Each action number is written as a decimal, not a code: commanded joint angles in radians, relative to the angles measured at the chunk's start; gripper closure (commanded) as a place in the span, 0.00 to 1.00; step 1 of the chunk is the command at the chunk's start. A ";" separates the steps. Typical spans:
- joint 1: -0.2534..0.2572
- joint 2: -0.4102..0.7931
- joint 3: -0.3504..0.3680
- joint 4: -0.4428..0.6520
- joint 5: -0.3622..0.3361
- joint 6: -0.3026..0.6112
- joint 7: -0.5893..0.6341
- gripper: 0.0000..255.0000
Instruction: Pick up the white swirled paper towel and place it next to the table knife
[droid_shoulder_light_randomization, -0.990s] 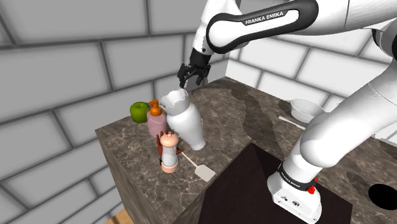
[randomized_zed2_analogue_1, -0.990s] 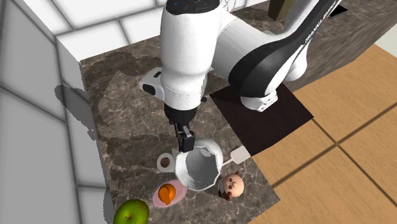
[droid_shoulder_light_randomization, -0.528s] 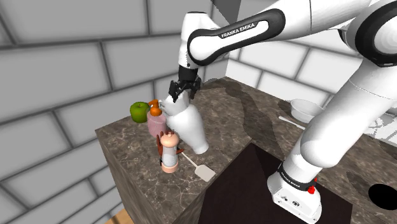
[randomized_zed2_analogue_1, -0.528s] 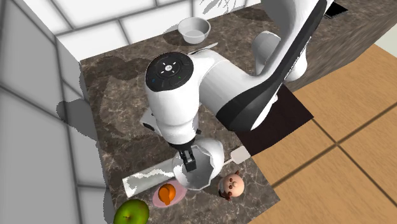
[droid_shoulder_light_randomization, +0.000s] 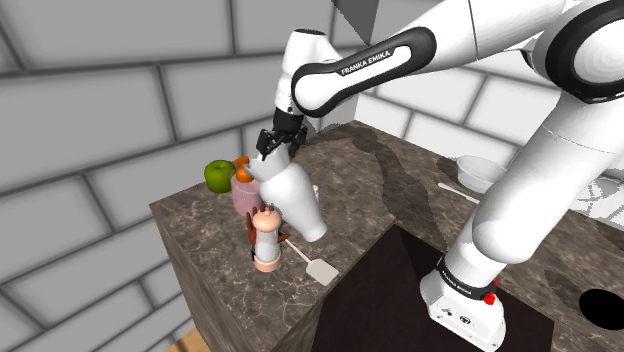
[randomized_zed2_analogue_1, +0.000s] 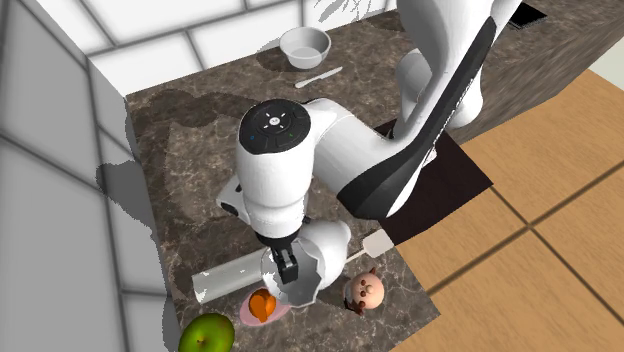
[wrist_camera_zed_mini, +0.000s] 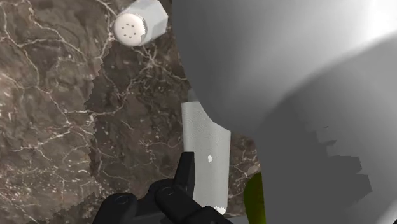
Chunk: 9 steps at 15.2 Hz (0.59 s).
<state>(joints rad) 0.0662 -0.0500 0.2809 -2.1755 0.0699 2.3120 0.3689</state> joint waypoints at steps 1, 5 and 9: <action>0.003 0.018 0.004 -0.005 -0.006 -0.150 0.007 0.00; 0.004 0.018 0.004 -0.005 -0.006 -0.150 0.007 0.00; -0.005 0.051 -0.005 0.011 -0.015 -0.134 -0.004 1.00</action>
<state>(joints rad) 0.0601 -0.0324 0.2747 -2.1743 0.0654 2.3648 0.3591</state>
